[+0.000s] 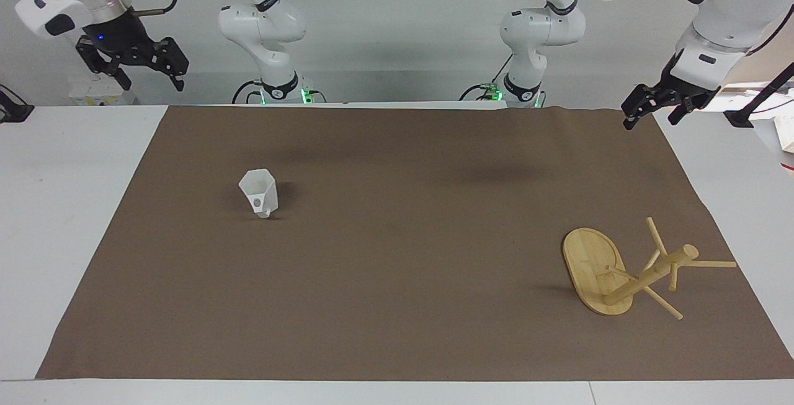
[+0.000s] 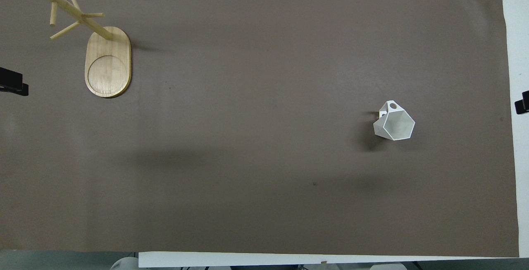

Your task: Hang cup on rack

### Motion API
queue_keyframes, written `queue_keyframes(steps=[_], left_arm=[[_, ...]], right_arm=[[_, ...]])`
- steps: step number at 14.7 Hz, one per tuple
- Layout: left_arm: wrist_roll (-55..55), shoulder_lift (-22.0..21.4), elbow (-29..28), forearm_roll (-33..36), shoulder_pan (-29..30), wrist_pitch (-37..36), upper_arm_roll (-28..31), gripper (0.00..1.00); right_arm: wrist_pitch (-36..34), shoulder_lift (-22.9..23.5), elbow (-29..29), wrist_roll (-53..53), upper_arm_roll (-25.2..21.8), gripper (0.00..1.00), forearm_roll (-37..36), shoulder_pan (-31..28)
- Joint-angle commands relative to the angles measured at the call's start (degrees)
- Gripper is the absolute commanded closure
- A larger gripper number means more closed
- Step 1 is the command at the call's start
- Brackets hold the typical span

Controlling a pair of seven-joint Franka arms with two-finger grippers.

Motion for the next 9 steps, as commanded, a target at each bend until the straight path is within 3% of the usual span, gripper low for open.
queue_keyframes(steps=[1, 7, 9], left_arm=[[-0.11, -0.28, -0.33, 1.05, 0.18, -0.09, -0.34, 0.0], [-0.11, -0.28, -0.33, 1.05, 0.18, -0.09, -0.34, 0.0], [-0.11, -0.28, -0.33, 1.05, 0.18, -0.09, -0.34, 0.0]], right_arm=[[0.07, -0.49, -0.67, 0.62, 0.66, 0.0, -1.06, -0.18], [-0.02, -1.63, -3.22, -0.86, 0.48, 0.0, 0.17, -0.62], [2.6, -1.55, -3.39, -12.32, 0.48, 0.0, 1.74, -0.27]])
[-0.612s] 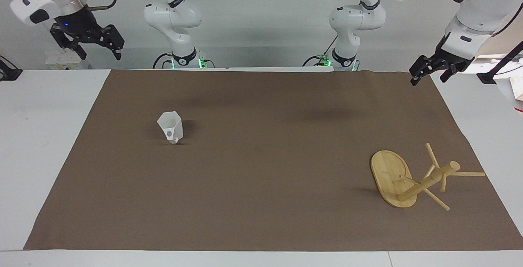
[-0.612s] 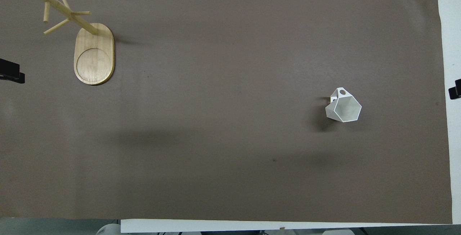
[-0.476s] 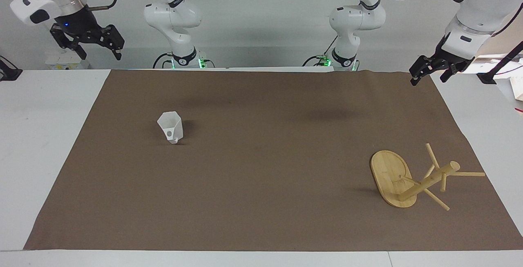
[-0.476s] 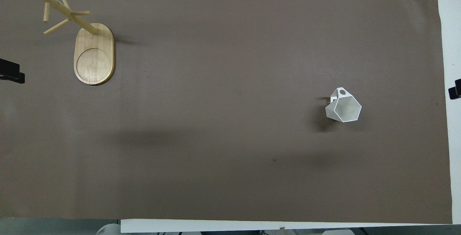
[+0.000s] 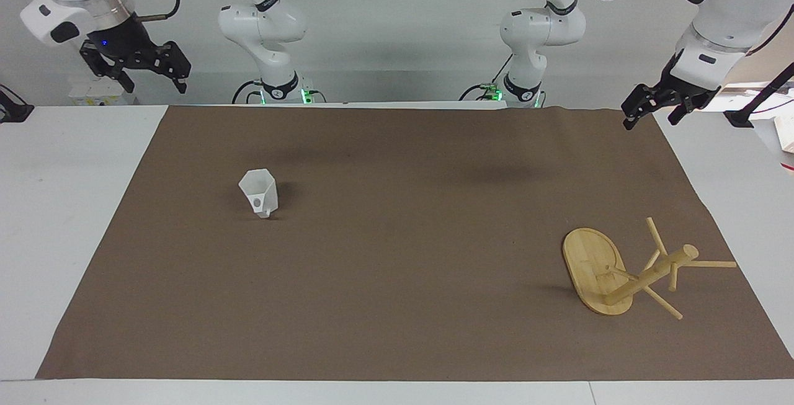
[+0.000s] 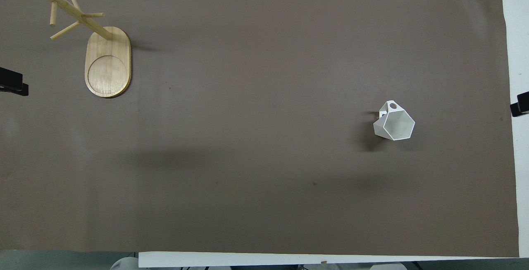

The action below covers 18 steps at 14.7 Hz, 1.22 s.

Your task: Hang cup on rack

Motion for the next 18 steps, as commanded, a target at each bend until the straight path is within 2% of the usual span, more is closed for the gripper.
queue_keyframes(steps=[1, 4, 5, 6, 9, 11, 14, 16, 18], left_arm=[[-0.11, -0.37, -0.33, 1.05, 0.18, -0.09, -0.34, 0.0], [-0.11, -0.28, -0.33, 1.05, 0.18, -0.09, -0.34, 0.0], [-0.11, -0.28, -0.33, 1.05, 0.18, -0.09, -0.34, 0.0], [-0.11, -0.37, -0.33, 1.05, 0.18, -0.09, -0.34, 0.0], [-0.11, -0.28, -0.33, 1.05, 0.18, -0.09, -0.34, 0.0], [-0.11, -0.28, -0.33, 1.05, 0.18, -0.09, -0.34, 0.0], [-0.11, -0.28, -0.33, 1.05, 0.18, -0.09, -0.34, 0.0], [-0.11, -0.37, -0.33, 1.05, 0.18, -0.09, -0.34, 0.0], [-0.11, -0.28, -0.33, 1.05, 0.18, -0.09, -0.34, 0.0]], right_arm=[[5.33, -1.96, -4.12, -14.02, 0.41, 0.0, 1.74, -0.81], [11.85, -5.21, -12.03, -29.24, -0.21, 0.0, 7.17, -4.14], [12.74, -5.39, -14.14, -33.63, -0.29, 0.0, 10.24, -5.72], [14.05, -4.7, -15.56, -42.29, -0.3, 0.0, 14.71, -8.7], [18.89, -1.27, -20.65, -66.92, -0.38, 0.0, 27.44, -15.47], [18.73, 2.85, -23.73, -80.54, -0.3, 0.0, 37.74, -20.4], [16.0, 8.13, -29.17, -102.51, -0.38, 0.0, 48.82, -24.19], [15.47, 10.24, -32.87, -112.04, -0.38, 0.0, 52.8, -25.08], [13.38, 15.58, -34.37, -123.7, -0.38, 0.0, 56.48, -25.25]])
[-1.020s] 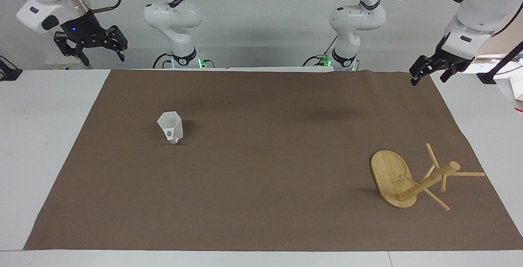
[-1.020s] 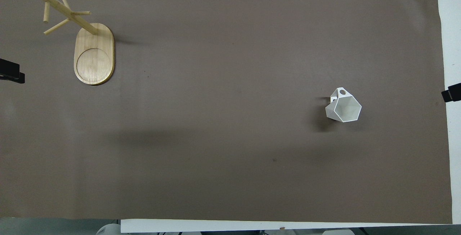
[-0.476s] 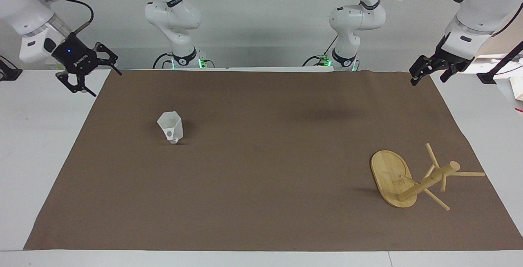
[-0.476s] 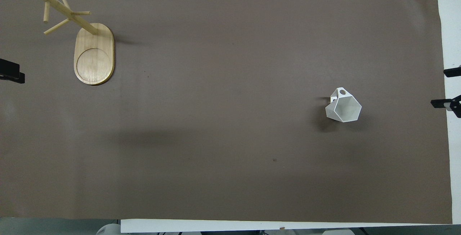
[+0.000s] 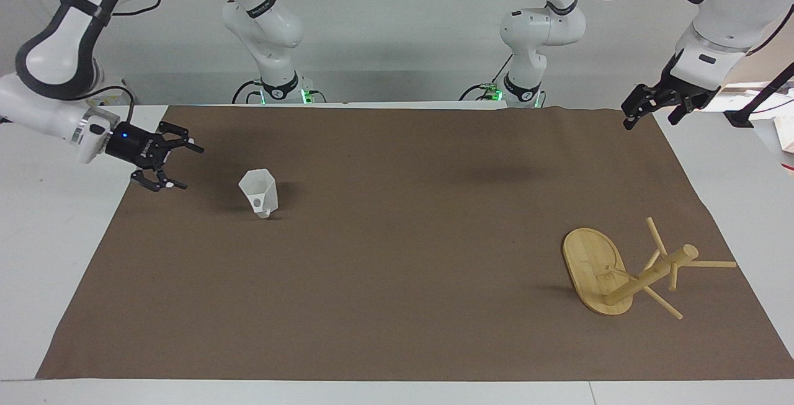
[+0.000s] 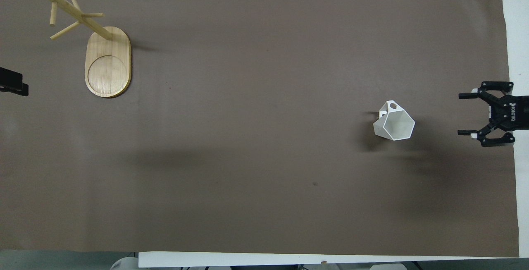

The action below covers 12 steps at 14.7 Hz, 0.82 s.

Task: Hang cup on rack
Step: 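Move the open right gripper toward the white cup, then close the right gripper on the white cup's body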

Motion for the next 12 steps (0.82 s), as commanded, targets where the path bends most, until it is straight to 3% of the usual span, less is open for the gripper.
queue_keyframes(steps=[1, 6, 12], left_arm=[[-0.11, -0.28, -0.33, 1.05, 0.18, -0.09, -0.34, 0.0], [-0.11, -0.37, -0.33, 1.05, 0.18, -0.01, -0.34, 0.0], [-0.11, -0.28, -0.33, 1.05, 0.18, 0.61, -0.34, 0.0]], right_arm=[[-2.34, 5.15, -3.27, -13.61, 0.6, 0.0, 6.34, -1.71], [-3.49, 15.97, -2.76, -24.45, 1.21, 0.0, 14.09, -1.8], [-4.28, 16.86, -3.37, -30.09, 1.3, 0.0, 15.33, -0.66]])
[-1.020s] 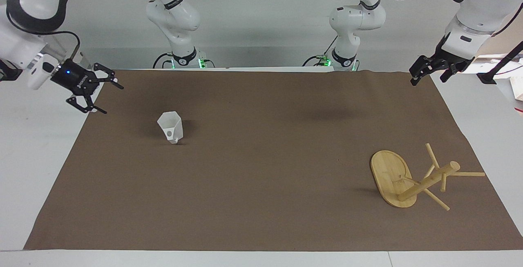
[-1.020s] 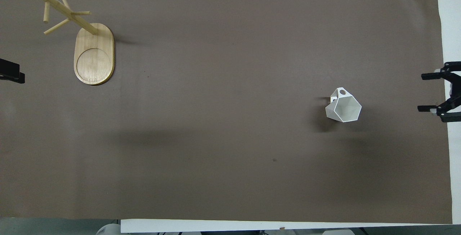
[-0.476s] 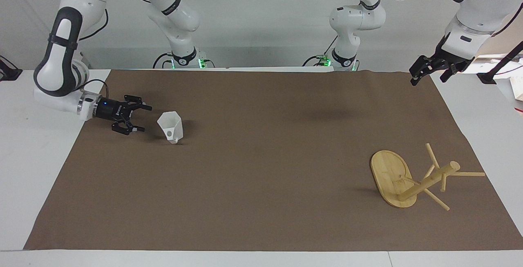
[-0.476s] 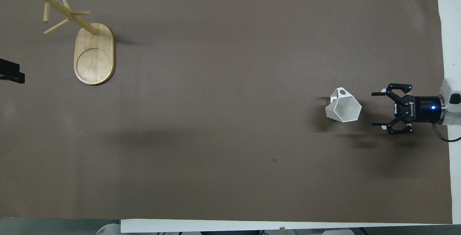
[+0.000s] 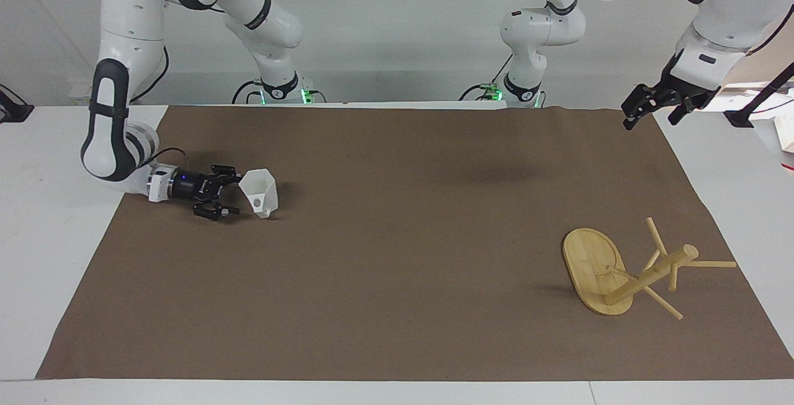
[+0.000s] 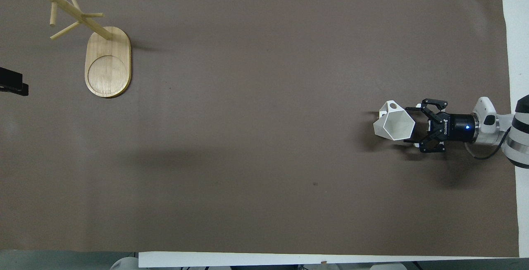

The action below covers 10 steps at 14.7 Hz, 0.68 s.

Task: Hang cup on rack
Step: 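Close the right gripper on the white cup's body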

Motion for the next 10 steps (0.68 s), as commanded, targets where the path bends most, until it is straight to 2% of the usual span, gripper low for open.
queue_keyframes(steps=[1, 3, 10], left_arm=[[-0.11, -0.28, -0.33, 1.05, 0.18, 0.58, -0.34, 0.0], [-0.2, -0.28, -0.33, 1.14, 0.18, 0.58, -0.26, 0.0], [-0.11, -0.37, -0.42, 1.22, 0.18, 0.58, -0.34, 0.0]], right_arm=[[-0.85, -0.43, -0.24, -1.31, 0.24, 0.0, 0.9, -0.03], [-0.06, -0.35, -0.51, -1.31, 0.15, 0.0, 2.04, 2.08], [0.64, -0.44, -1.47, -2.0, 0.15, 0.0, 2.39, 4.1]])
